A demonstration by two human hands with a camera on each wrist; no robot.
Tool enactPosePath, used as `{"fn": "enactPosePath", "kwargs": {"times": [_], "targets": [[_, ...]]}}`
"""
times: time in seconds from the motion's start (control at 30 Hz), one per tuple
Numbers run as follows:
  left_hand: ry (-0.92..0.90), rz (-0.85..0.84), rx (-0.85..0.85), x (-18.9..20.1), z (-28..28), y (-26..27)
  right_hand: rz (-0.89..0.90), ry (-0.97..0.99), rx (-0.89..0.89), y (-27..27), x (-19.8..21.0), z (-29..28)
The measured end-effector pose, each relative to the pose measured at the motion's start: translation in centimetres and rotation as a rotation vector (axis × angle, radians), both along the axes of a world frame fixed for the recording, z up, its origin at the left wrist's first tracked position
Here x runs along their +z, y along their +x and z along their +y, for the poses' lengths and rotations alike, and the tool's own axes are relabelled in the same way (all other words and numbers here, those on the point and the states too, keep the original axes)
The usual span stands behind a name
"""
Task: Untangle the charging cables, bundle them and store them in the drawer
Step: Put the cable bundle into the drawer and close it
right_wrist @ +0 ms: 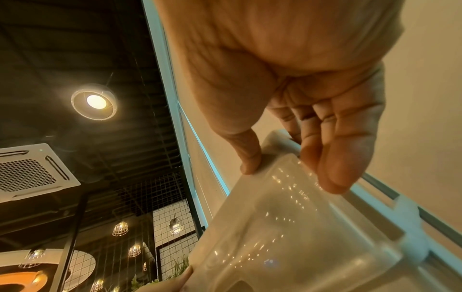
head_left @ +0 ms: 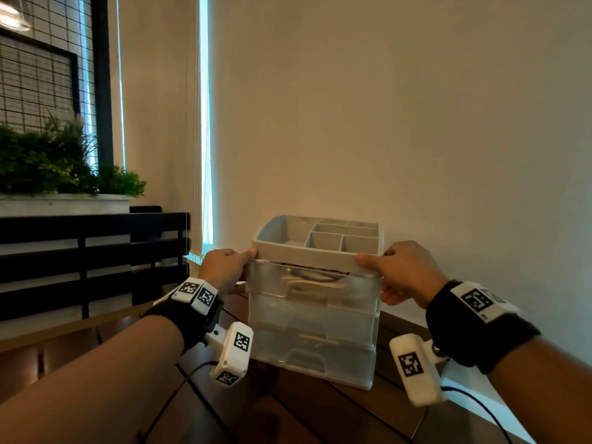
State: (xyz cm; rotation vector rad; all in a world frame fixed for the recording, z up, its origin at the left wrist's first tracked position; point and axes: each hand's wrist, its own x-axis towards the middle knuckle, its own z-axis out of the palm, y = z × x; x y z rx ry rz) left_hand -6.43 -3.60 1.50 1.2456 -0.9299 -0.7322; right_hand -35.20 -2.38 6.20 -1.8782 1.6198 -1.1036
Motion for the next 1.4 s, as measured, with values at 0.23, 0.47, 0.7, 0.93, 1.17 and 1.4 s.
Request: {"fn": "enactPosePath", "kwargs": {"times": [0.23,0.47,0.7,0.93,1.17,1.4], "targets": [[0.056,0.058,-0.11,-0.3,1.0,0.7,0.025,0.024,0.053,-0.5,0.2,0.1],[0.145,-0.025,-0.038,1.2,0.5,-0.9,0.027,0.055,0.141,-0.3,-0.1,0.1],[0.171,-0.046,-0.049,1.8,0.6,-0.8,0.033,0.064,0.16,-0.8,0.0,-0.4],[0.175,-0.094,-0.329,1.2,0.6,2.0,0.163,0.076,0.222,-1.5,-0.3,-0.7],[0.176,-0.263,-0.247,1.2,0.3,0.8,0.163,0.035,0.152,-1.2,-0.7,-1.6],[0.144,-0.286,-0.155,0.8,0.0,0.3,0.151,0.008,0.111,-1.2,-0.8,-1.9]]}}
